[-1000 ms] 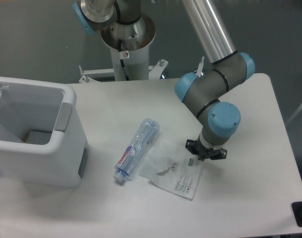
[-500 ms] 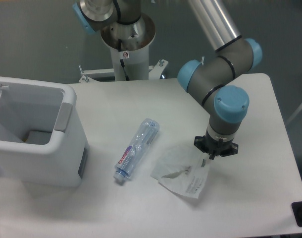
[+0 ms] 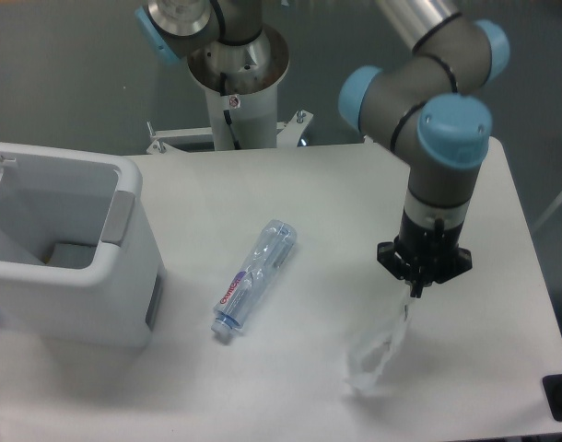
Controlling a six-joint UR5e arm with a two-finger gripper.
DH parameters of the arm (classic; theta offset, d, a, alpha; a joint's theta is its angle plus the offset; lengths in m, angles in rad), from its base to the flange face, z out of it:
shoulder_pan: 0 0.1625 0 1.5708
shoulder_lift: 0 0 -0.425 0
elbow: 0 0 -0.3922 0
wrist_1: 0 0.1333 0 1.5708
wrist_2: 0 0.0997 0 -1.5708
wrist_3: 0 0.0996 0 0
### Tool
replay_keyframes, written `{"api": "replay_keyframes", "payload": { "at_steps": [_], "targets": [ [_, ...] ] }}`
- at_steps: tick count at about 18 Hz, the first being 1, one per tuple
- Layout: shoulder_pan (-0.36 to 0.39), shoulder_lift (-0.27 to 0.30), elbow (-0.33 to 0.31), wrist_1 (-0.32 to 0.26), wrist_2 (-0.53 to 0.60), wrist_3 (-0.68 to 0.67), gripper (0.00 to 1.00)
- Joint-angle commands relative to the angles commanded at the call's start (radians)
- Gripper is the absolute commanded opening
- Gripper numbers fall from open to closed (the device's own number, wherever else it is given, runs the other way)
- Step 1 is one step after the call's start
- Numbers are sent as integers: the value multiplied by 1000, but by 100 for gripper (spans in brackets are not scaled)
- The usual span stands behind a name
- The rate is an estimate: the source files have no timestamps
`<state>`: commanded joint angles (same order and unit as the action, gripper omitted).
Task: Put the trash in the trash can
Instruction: 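Lift the paper sheet and carry it over the white trash bin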
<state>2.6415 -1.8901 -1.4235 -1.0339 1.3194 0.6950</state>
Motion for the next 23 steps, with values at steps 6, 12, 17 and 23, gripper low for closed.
{"api": "replay_keyframes", "payload": {
  "at_steps": [6, 12, 17, 23],
  "targets": [
    [-9, 118, 0, 0, -126, -94, 0],
    [-51, 216, -14, -2, -232, -207, 0],
    [-78, 327, -64, -15, -344, -281, 0],
    [-100, 491, -215, -18, -417, -272, 0]
  ]
}}
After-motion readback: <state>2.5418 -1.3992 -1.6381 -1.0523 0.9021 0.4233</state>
